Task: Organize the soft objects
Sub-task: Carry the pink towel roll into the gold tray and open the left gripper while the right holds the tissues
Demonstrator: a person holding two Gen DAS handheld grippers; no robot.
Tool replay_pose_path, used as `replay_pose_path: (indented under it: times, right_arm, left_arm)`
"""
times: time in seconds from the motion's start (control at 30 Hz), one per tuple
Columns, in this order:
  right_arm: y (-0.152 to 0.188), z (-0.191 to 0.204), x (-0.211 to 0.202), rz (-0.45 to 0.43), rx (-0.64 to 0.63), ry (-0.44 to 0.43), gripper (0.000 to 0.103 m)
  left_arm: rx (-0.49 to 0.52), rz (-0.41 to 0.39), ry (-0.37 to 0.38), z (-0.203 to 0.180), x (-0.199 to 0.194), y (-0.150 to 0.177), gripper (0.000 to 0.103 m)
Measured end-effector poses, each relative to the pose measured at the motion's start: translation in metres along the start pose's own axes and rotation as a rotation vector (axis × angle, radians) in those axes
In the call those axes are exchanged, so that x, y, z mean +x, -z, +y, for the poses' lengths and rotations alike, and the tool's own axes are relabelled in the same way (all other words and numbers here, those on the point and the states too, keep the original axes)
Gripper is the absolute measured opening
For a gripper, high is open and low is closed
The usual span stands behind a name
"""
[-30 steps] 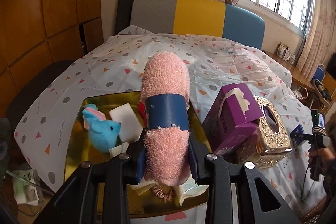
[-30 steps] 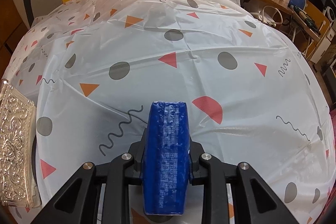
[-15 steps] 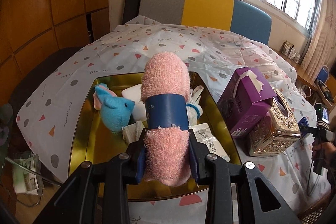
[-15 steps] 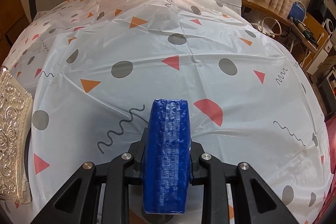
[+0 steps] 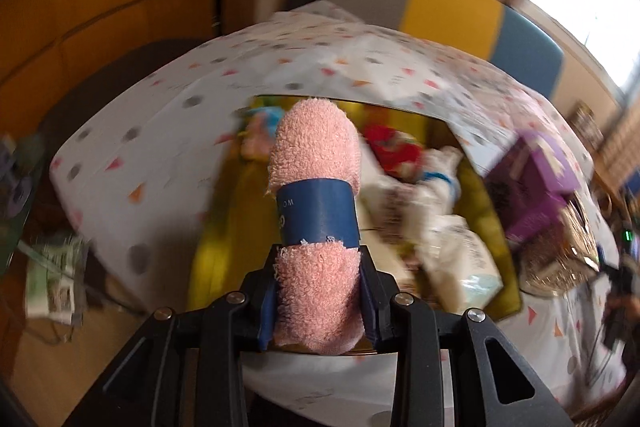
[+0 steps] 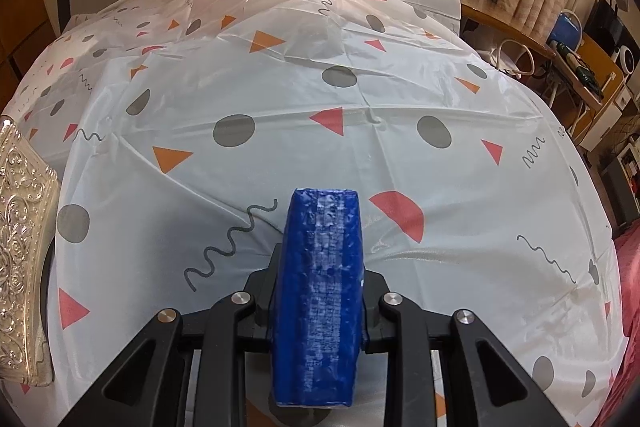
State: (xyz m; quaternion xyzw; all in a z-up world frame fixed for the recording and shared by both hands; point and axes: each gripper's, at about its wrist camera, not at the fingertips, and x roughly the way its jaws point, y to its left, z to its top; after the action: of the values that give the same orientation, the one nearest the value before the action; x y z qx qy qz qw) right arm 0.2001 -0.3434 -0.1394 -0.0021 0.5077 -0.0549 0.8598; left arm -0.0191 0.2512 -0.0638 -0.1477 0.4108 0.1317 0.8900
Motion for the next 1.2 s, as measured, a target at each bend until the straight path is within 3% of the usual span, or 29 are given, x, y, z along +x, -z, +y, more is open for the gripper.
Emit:
replay_pose_path:
  times: [0.1, 0.2, 0.37, 0.47, 0.6, 0.77, 0.97, 1.2]
  right_arm:
    - [0.000, 0.001, 0.000, 0.002, -0.002, 0.003, 0.028]
    - [-0.001, 0.001, 0.000, 0.003, -0.005, 0.006, 0.028]
    - [-0.001, 0.002, 0.000, 0.005, -0.008, 0.007, 0.028]
    - [-0.001, 0.003, 0.000, 0.006, -0.010, 0.009, 0.028]
    - [-0.001, 0.003, 0.000, 0.008, -0.011, 0.007, 0.028]
    - [-0.001, 0.002, 0.000, 0.009, -0.008, 0.005, 0.028]
    - [-0.002, 0.002, 0.001, 0.013, -0.005, 0.004, 0.028]
    - [-0.006, -0.005, 0.000, 0.047, 0.049, -0.028, 0.026]
  left_arm:
    - [-0.075, 0.001, -0.025, 0.027, -0.005, -0.001, 0.034]
    - [-0.141, 0.022, 0.006, 0.040, -0.003, 0.000, 0.034]
    - [-0.205, 0.093, 0.096, 0.032, 0.013, 0.000, 0.035]
    - [-0.224, 0.122, 0.099, 0.024, 0.027, -0.001, 0.035]
    - [-0.206, 0.143, 0.074, 0.014, 0.043, -0.002, 0.037]
    - [-0.169, 0.157, 0.045, 0.009, 0.052, 0.004, 0.052]
    - [-0.065, 0.060, -0.039, 0.002, 0.031, 0.001, 0.053]
    - [-0.014, 0.039, -0.067, -0.009, 0.027, 0.008, 0.053]
